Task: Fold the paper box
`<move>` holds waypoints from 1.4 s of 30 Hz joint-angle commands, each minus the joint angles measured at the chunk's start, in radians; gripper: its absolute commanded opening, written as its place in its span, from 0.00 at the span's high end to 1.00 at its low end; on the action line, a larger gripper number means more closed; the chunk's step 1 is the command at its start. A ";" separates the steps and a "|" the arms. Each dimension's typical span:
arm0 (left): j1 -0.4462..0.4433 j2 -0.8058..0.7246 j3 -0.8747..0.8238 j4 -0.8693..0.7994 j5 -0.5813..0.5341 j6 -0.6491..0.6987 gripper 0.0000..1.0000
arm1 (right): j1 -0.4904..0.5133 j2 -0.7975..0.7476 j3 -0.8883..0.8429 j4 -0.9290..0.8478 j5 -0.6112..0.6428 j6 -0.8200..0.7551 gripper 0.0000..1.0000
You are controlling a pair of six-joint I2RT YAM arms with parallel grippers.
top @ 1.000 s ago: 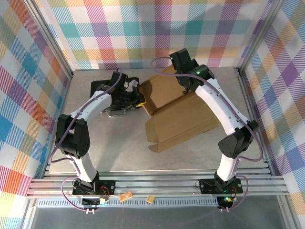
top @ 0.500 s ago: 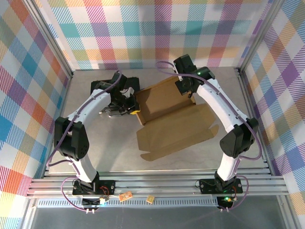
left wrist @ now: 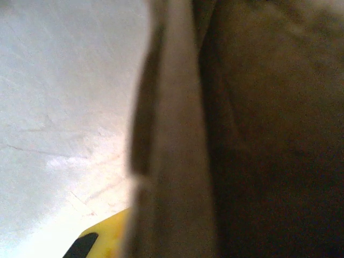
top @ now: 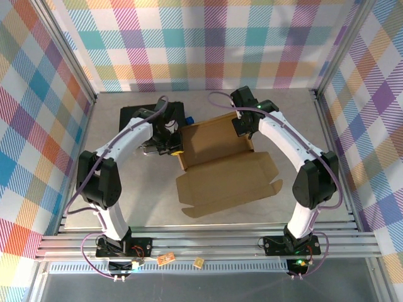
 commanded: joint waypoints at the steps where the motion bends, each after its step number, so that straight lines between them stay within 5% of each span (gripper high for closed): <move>1: -0.018 0.028 0.100 0.048 -0.057 0.000 1.00 | -0.006 0.036 -0.031 0.016 -0.074 0.052 1.00; 17: -0.005 0.111 0.252 -0.119 -0.364 0.123 1.00 | -0.032 0.195 0.081 0.098 -0.244 0.180 1.00; 32: 0.099 0.166 0.220 -0.048 -0.432 0.122 1.00 | 0.029 0.466 0.428 -0.046 -0.275 0.240 1.00; 42: 0.109 0.184 0.224 -0.040 -0.453 0.118 1.00 | 0.036 0.483 0.391 -0.035 -0.269 0.218 0.88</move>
